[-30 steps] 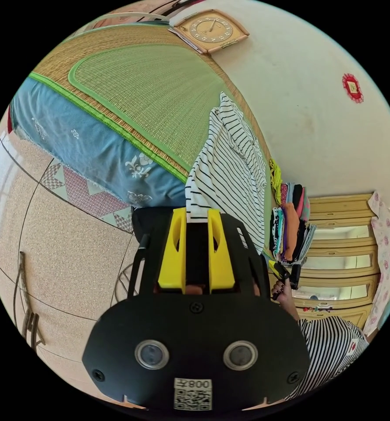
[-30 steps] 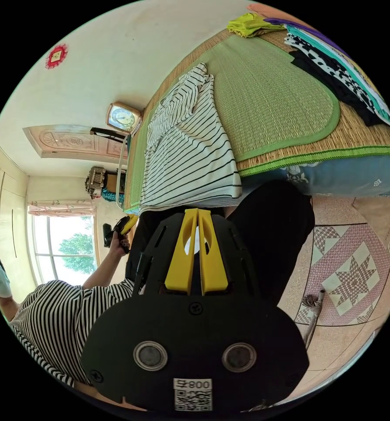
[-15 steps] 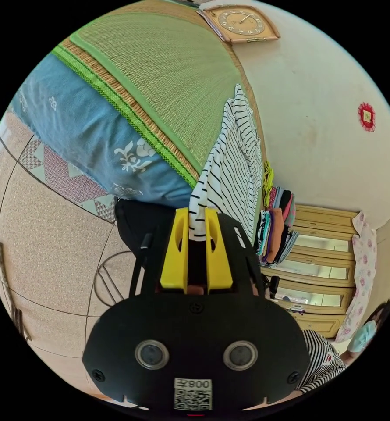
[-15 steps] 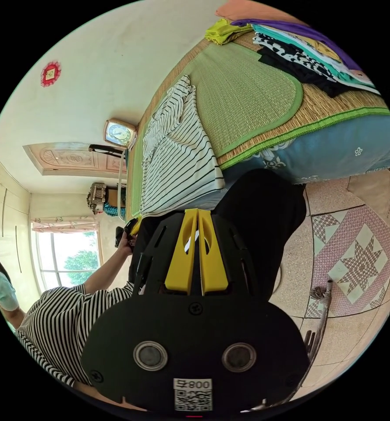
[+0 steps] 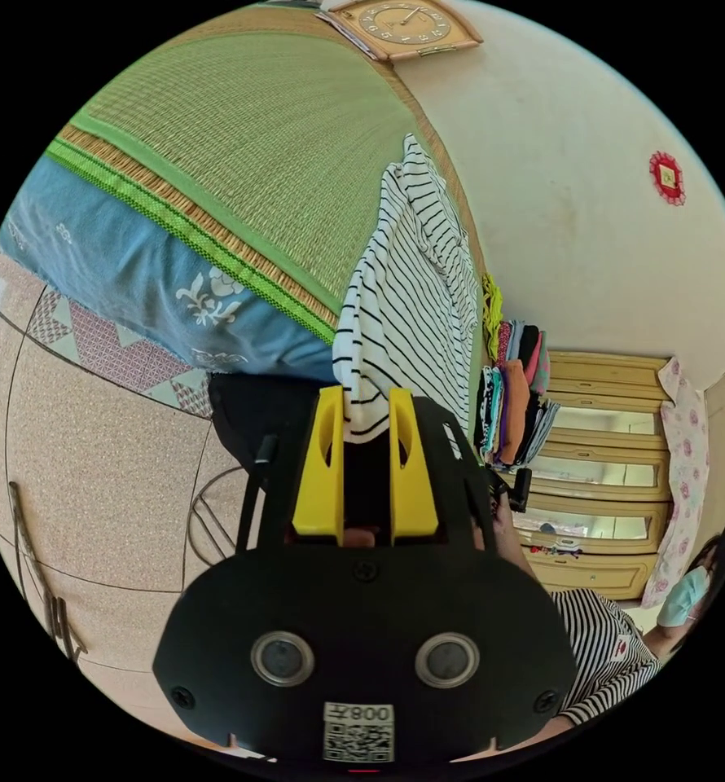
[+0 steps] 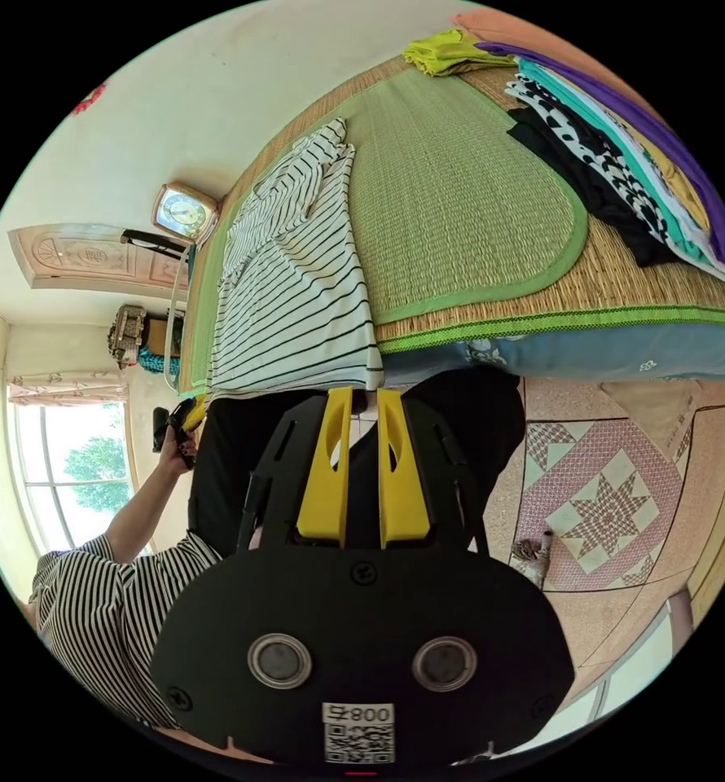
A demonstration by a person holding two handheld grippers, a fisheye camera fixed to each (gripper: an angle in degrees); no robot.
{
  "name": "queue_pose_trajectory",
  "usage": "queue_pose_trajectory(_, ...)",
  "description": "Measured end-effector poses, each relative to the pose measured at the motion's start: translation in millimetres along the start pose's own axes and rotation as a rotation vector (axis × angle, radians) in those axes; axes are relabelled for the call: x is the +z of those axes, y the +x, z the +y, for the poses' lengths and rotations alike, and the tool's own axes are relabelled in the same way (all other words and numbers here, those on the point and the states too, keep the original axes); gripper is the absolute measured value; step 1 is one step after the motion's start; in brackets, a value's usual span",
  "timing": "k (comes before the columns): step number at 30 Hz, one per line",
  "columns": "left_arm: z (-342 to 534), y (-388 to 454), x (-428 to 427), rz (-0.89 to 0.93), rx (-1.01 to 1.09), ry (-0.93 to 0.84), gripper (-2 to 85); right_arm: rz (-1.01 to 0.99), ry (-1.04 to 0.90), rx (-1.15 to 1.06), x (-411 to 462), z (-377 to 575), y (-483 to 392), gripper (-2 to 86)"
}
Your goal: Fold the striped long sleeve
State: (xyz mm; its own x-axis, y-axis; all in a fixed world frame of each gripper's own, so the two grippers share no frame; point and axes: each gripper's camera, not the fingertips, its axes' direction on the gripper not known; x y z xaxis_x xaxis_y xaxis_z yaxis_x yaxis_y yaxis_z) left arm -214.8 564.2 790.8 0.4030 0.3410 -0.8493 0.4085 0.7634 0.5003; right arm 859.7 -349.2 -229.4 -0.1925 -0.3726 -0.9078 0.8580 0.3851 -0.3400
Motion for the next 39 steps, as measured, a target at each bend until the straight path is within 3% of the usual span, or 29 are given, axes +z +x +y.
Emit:
queue_pose_trajectory(11,11,29,7,-0.073,-0.033,-0.037,2.9,0.074,-0.101,-0.016,38,-40,-12,5.7)
queue_pose_trajectory(32,30,76,14,-0.046,-0.048,-0.034,2.2,0.153,-0.139,-0.057,51,-38,-21,5.2)
queue_pose_trajectory(39,35,92,7,-0.012,-0.043,-0.017,1.9,0.081,-0.133,-0.074,40,-28,-10,2.2)
